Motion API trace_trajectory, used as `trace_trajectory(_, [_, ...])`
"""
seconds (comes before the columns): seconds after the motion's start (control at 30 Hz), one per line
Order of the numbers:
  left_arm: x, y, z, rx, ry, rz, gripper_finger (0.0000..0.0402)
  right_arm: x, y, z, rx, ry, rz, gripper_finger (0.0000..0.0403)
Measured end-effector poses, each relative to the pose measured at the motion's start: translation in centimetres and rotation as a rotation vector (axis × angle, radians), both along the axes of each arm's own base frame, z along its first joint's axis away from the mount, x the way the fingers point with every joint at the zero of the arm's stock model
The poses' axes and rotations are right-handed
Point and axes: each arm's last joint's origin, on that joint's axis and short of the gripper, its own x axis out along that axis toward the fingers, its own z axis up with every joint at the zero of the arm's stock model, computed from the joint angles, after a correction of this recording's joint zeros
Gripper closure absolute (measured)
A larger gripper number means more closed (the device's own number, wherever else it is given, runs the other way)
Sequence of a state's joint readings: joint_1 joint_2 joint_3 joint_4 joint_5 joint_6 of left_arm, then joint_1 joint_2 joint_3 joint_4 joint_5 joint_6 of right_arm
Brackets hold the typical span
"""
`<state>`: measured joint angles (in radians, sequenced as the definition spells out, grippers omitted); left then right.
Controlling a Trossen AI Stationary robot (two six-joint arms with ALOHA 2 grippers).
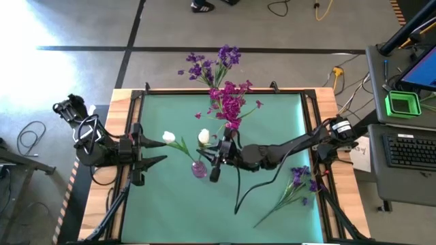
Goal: Sort flowers into vase by color
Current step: Put the white flower into the purple vase
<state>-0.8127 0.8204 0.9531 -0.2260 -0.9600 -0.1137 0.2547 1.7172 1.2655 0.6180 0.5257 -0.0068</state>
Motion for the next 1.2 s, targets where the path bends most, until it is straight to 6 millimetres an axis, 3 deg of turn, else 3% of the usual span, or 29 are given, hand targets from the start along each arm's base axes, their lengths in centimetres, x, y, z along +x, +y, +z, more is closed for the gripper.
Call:
trace_trajectory(0.23, [0.0, 0.0, 0.0, 0.000, 0.000, 0.000, 0.0235, 0.1, -0.3, -0.5, 0.009, 0.050, -0.005, 0.0294])
trace_trajectory(0.53, [0.0, 0.0, 0.0, 0.000, 0.000, 0.000, 0.0235, 0.3, 0.2, 0.5, 0.009, 0.021, 0.042, 0.0385])
trace_trajectory(0.83, [0.0, 0.0, 0.0, 0.003, 0.002, 0.000, 0.0235, 0.7, 0.8, 3.1, 0.017, 0.012, 0.115, 0.0385])
trace_trajectory(0.97, [0.0, 0.0, -0.1, 0.008, 0.008, 0.000, 0.0235, 0.9, 0.5, 3.0, 0.031, 0.109, 0.107, 0.0385])
trace_trajectory(1.2, [0.0, 0.0, -0.1, 0.010, 0.010, 0.001, 0.0235, 0.9, 0.3, 2.3, 0.036, 0.133, 0.099, 0.0382])
